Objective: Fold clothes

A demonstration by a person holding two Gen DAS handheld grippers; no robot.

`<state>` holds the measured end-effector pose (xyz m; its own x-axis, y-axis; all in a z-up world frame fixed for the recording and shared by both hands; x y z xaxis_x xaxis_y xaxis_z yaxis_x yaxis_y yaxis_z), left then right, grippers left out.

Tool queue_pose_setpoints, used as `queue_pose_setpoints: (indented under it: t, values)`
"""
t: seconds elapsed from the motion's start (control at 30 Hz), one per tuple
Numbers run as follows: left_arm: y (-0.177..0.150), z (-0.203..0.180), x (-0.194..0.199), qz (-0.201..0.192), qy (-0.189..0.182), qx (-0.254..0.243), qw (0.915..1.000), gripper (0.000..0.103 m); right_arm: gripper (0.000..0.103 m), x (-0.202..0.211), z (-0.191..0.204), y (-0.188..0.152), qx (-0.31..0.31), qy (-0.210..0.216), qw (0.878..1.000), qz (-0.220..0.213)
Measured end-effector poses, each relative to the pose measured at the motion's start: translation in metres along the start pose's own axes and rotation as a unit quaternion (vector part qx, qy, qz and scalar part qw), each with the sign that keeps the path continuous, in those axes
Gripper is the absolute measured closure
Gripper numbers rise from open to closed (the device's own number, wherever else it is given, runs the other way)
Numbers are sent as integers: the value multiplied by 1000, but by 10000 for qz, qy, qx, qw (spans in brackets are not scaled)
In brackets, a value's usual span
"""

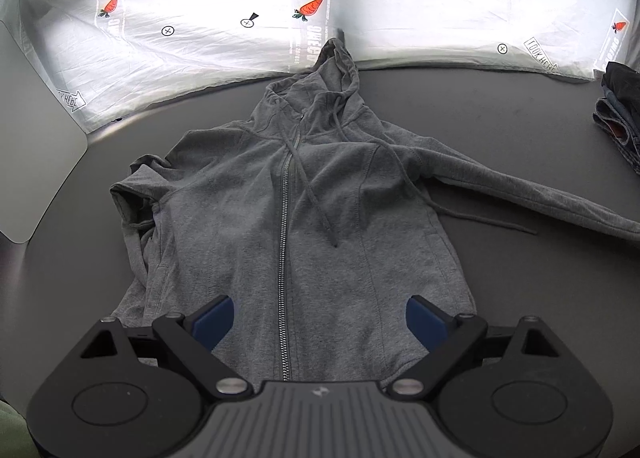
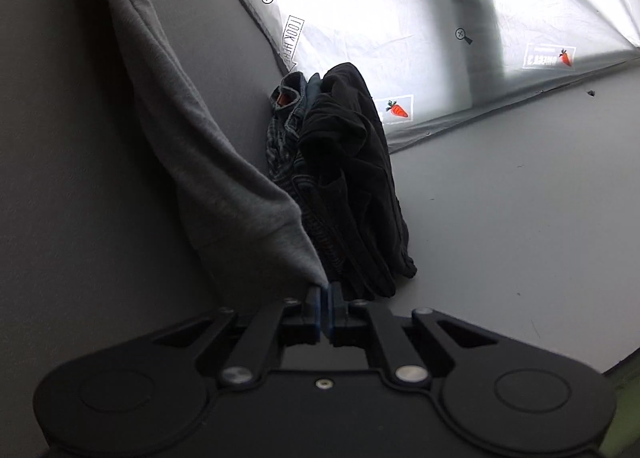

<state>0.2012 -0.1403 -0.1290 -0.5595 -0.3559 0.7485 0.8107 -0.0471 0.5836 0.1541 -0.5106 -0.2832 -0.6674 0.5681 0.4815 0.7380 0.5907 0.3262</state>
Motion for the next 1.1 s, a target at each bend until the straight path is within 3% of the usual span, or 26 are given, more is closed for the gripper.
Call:
queue_pose_setpoints:
  t: [0.07, 0.13, 0.2, 0.27, 0.33, 0.43, 0.5, 0.63, 0.67, 0.73, 0.77, 0.9, 1.03, 1.1]
  values:
    - [-2, 1, 0, 40, 31, 13, 10000, 10, 100, 5, 4, -4, -90, 454, 9989, 103]
    - [-1, 0, 0, 67, 29, 33, 10000, 10, 96, 11, 0, -7, -462, 1223, 9910, 285]
    - [-2, -1, 1, 61, 16, 21, 10000, 10, 74, 20, -13, -12, -1235, 2007, 9714, 292]
    - [-2, -4, 3, 46, 3, -20, 10000, 10, 62, 28, -32, -16, -2048, 2285, 9517, 141]
    - [-3, -7, 4, 31, -10, -61, 10000, 9, 58, 34, -54, -19, -2908, 2448, 9249, -26]
    - [-3, -12, 6, 9, -30, -123, 9999, 9, 46, 21, -86, -25, -4000, 2352, 8857, -147]
    - [-3, -15, 8, -6, -43, -164, 9999, 9, 39, -9, -100, -30, -4543, 2275, 8613, 68]
    - [-3, -21, 10, -36, -70, -246, 9997, 9, 41, -65, -98, -48, -5484, 2641, 7911, 604]
    - [-3, -22, 11, -43, -76, -266, 9996, 9, 51, -72, -96, -51, -5633, 2718, 7774, 665]
    - [-4, -25, 13, -58, -89, -308, 9995, 9, 67, -71, -90, -47, -5590, 2623, 7838, 654]
    - [-6, -27, 14, -64, -82, -305, 9995, 9, 97, -70, -89, -45, -5569, 2580, 7868, 648]
    - [-8, -23, 15, -8, 35, -111, 9999, 9, 101, -38, -135, -33, -5945, 2151, 7748, -46]
    - [-8, -24, 14, 47, 27, -86, 9999, 9, 101, 26, -214, -12, -6126, 1660, 7583, -1491]
    - [-8, -25, 14, 69, 21, -81, 9999, 9, 101, 39, -225, -7, -6022, 1686, 7618, -1693]
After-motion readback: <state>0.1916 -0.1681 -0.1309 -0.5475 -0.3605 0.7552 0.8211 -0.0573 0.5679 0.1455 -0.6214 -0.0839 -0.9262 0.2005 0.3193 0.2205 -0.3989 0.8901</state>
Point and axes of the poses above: each gripper's, at about its wrist camera, not at the fingertips, and x roughly against the way its jaws point, z to its left, y to its top, the point moved 1 cm from there along -x, roughly the way its jaws point, and after that the axes turned 12 degrees about y, right-handed, at the moved point
